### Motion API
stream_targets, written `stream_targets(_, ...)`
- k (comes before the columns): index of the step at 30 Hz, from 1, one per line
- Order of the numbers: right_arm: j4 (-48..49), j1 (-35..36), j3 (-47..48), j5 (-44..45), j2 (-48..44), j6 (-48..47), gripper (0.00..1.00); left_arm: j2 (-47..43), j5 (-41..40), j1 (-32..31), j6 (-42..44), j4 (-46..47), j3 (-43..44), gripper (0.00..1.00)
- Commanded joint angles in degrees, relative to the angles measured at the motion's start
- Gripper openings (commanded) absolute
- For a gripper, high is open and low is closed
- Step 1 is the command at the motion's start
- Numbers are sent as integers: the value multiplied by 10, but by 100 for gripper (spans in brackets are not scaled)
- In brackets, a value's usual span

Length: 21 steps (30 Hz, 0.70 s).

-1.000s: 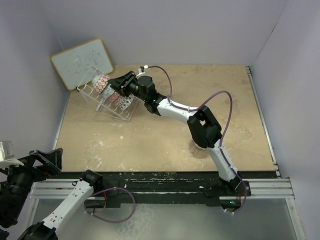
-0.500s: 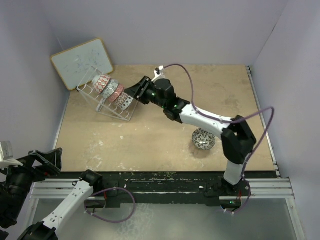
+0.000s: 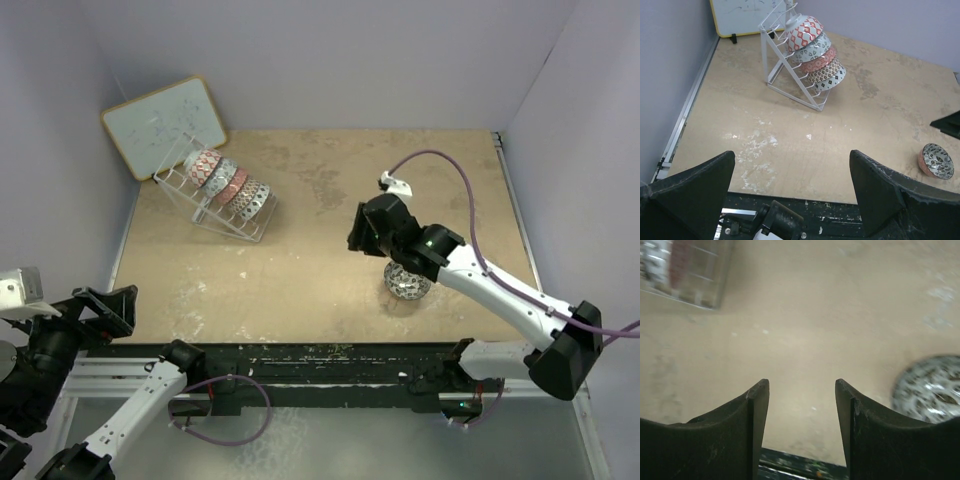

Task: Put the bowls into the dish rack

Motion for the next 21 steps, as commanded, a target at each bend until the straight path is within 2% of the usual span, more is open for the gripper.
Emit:
stream_targets(1, -160, -18, -51, 51, -39, -3, 58, 7, 14, -2, 2, 44, -9, 99)
stream_targets(8, -151, -64, -124, 10, 3, -10, 56, -4, 22, -2, -2, 44, -18, 99)
stream_targets(17, -104, -70, -137, 3, 78, -15, 53, -12, 10, -3, -4, 24, -14, 99)
stream_targets(21, -92, -70, -155, 1, 91, -11, 46, -14, 8, -3, -4, 23, -19, 99)
